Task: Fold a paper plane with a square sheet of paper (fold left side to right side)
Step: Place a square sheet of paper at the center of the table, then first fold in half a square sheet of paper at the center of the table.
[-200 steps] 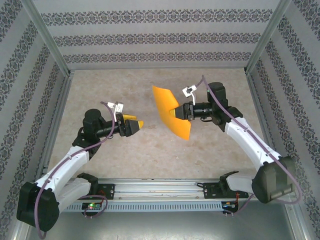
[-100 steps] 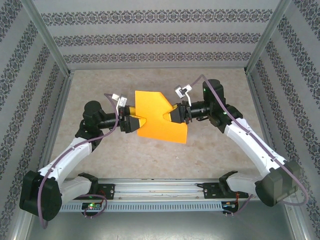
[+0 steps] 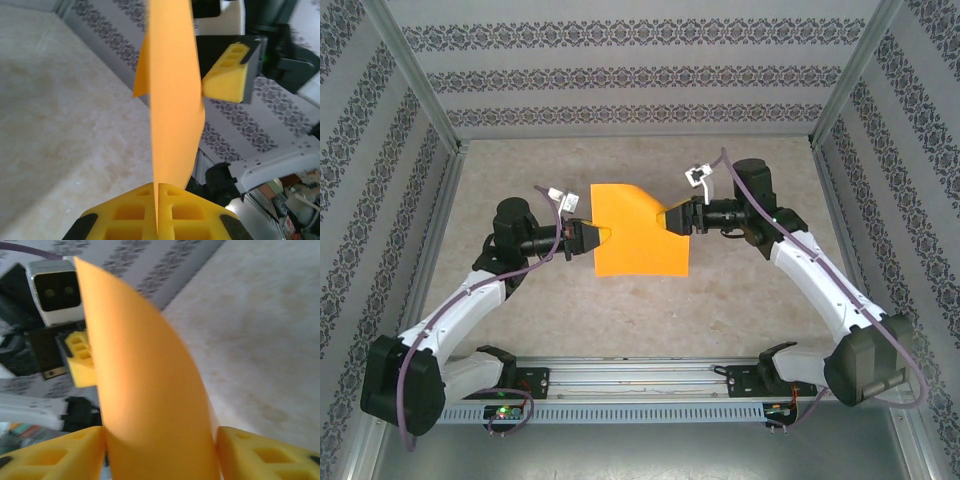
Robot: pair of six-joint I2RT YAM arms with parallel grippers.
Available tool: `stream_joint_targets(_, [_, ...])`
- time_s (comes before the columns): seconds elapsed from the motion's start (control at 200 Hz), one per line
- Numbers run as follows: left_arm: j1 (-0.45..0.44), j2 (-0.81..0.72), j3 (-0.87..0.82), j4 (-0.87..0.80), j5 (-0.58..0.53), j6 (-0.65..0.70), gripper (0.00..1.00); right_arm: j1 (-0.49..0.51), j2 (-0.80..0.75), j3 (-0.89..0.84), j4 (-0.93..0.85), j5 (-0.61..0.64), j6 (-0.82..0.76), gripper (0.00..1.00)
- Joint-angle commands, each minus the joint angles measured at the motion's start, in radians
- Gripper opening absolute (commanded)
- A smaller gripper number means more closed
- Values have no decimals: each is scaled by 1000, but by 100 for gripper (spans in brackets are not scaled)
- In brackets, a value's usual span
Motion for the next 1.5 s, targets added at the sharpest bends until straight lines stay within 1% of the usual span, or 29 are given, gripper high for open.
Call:
stream_joint_targets(0.0, [-6, 62, -31, -103, -73, 7, 1, -20, -29, -53, -20, 187, 3, 68])
stream_joint_targets(0.065, [-6, 117, -42, -118, -90, -5, 1, -29, -29, -78, -30, 269, 23, 71])
stream_joint_targets(0.17, [-8, 223, -57, -122, -117, -27, 1, -33, -20, -120, -24, 362, 64, 72])
stream_joint_targets(0.21, [-7, 265, -59, -130, -127, -24, 1, -33, -14, -135, -21, 392, 81, 72])
stream_joint_targets(0.27, [-7, 325, -50, -181, -166, -5, 1, -33, 0, -161, -3, 425, 123, 68])
stream_joint_targets(0.345, [-9, 407, -17, -283, -225, 15, 1, -27, 26, -196, 37, 439, 186, 62])
stream_joint_targets(0.4, [-13, 446, 4, -328, -241, 29, 1, -13, 57, -215, 63, 430, 219, 57])
stream_joint_targets(0.505, [-15, 480, 17, -343, -266, 28, 2, 38, 137, -214, 75, 431, 248, 43])
stream_joint_targets(0.57, [-15, 489, 27, -362, -285, 34, 2, 73, 193, -201, 74, 437, 257, 32])
stream_joint_targets(0.625, [-15, 495, 35, -376, -294, 40, 3, 96, 236, -195, 80, 457, 271, 25])
stream_joint_targets(0.754, [-17, 504, 45, -381, -296, 42, 7, 134, 329, -184, 108, 469, 286, 12])
stream_joint_targets(0.824, [-17, 506, 49, -385, -296, 43, 9, 147, 379, -171, 108, 469, 286, 8])
stream_joint_targets(0.919, [-18, 503, 51, -385, -293, 42, 13, 160, 434, -160, 108, 468, 283, 5])
stream_joint_targets(1.064, [-17, 500, 54, -380, -277, 32, 19, 165, 489, -161, 101, 473, 276, 5])
stream_joint_targets(1.344, [-20, 461, 60, -319, -212, -36, 39, 170, 532, -170, 53, 526, 247, 5])
stream_joint_targets(1.494, [-41, 454, 89, -302, -179, -55, 49, 173, 537, -177, 54, 532, 243, 5])
